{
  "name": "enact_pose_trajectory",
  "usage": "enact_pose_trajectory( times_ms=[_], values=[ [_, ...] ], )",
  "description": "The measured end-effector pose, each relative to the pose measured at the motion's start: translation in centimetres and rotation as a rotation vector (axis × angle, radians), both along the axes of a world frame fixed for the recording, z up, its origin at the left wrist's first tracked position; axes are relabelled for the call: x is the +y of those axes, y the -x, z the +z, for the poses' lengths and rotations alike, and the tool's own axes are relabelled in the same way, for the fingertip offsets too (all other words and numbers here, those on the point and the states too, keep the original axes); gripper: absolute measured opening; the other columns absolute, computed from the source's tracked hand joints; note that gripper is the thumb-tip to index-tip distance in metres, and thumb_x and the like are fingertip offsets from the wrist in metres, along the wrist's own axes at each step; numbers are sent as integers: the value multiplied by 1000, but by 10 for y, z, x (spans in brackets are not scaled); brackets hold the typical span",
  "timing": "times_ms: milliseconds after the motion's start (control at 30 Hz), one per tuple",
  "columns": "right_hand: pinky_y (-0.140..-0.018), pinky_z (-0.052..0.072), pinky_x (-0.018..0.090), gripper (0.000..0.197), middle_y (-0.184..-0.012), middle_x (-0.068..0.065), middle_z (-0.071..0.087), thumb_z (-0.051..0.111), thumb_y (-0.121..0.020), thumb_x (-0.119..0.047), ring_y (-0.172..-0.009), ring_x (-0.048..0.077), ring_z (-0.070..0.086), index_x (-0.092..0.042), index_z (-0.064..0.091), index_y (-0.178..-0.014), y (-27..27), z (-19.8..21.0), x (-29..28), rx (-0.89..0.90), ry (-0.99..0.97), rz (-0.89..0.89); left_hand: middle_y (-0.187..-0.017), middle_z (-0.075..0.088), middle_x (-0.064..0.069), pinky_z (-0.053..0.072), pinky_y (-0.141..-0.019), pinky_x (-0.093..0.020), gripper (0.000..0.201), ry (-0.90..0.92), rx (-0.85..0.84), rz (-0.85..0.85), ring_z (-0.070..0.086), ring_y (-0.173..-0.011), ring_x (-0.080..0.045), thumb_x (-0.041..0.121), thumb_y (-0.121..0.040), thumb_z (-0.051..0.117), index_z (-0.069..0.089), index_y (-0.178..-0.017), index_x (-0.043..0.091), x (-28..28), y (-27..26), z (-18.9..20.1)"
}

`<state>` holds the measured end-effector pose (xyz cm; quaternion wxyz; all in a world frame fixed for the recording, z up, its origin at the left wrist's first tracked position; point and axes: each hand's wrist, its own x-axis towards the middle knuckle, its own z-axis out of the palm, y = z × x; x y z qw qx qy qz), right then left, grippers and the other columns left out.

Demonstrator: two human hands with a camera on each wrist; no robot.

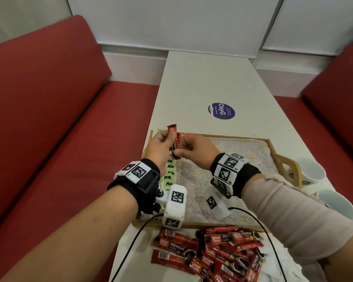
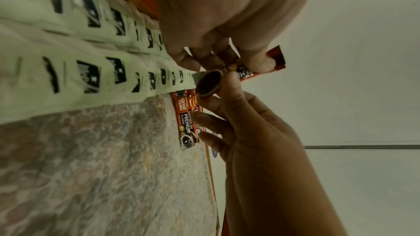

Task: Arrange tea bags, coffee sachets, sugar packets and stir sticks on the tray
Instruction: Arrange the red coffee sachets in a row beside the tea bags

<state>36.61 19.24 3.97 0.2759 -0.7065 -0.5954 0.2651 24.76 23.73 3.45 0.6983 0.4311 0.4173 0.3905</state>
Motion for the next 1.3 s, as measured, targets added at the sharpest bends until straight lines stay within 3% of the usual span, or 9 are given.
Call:
enact_pose_trajectory(
  times_ms=[100, 333, 467, 600, 667, 733, 833, 1067, 1300],
  values=[
    [-77, 56, 36, 11, -79, 4, 71, 66, -87, -21, -68, 16, 65, -18, 64, -77, -5, 4, -1, 142, -32, -57, -86, 62, -4, 46, -62, -29, 9, 3, -13, 8, 57, -68, -17, 20, -98, 50, 55, -92, 17, 0, -2, -1],
    [-69, 53, 21, 20, -67, -6, 69, 77, -77, -16, -60, 7, 65, -23, 59, -82, -13, 4, 1, 231, 36, -50, -101, 63, -1, 52, -71, -39, 8, 60, -106, -19, 64, -82, -19, 15, -102, 41, 47, -97, 16, 2, -12, 1],
    [-81, 56, 35, 20, -75, 4, 72, 74, -79, -11, -71, 18, 70, -23, 59, -82, -16, -2, 5, 264, 16, -75, -108, 63, 1, 58, -67, -30, 16, 61, -146, -54, 66, -90, -18, 16, -103, 35, 40, -116, 8, 2, -15, 0],
    [-83, 55, 37, 20, -76, 3, 72, 70, -81, -8, -74, 17, 69, -24, 59, -83, -19, -4, 9, 257, 36, -30, -122, 59, -2, 56, -72, -27, 25, 69, -142, -101, 62, -109, -25, 17, -104, 33, 37, -126, 5, 4, -14, 0],
    [-76, 54, 30, 19, -74, 0, 67, 67, -83, -4, -69, 15, 64, -22, 59, -83, -23, -5, 13, 222, 16, -53, -117, 59, 1, 55, -67, -23, 18, 52, -91, -78, 62, -102, -18, 17, -103, 37, 41, -119, 9, 8, -13, -1],
    [-67, 48, 21, 14, -76, -2, 63, 66, -84, -6, -69, 13, 59, -19, 63, -87, -30, -3, 17, 107, -1, -114, -115, 58, 2, 50, -72, -24, 5, 22, -1, -22, 58, -99, -12, 15, -101, 44, 46, -105, 16, 13, -12, -3],
    [-73, 45, 25, 11, -87, 0, 63, 66, -86, -11, -79, 15, 57, -14, 68, -97, -40, -3, 19, -54, 49, -168, -106, 56, 7, 44, -79, -27, 21, -18, 86, 54, 52, -94, -6, 5, -98, 44, 48, -91, 24, 20, -10, -9],
    [-73, 40, 25, 5, -85, -1, 65, 71, -81, -11, -81, 14, 56, -15, 68, -82, -49, -15, 16, -223, 250, -198, -96, 55, 12, 40, -84, -26, 27, -56, 163, 126, 50, -93, -8, -5, -94, 41, 49, -108, 16, 24, -6, -17],
    [-83, 49, 32, 3, -94, 6, 70, 72, -80, -13, -90, 22, 63, -12, 70, -81, -42, -29, 19, -226, 272, -234, -96, 55, 10, 40, -90, -29, 29, -50, 170, 127, 50, -96, -9, -7, -94, 41, 50, -110, 16, 25, -6, -18]
  ],
)
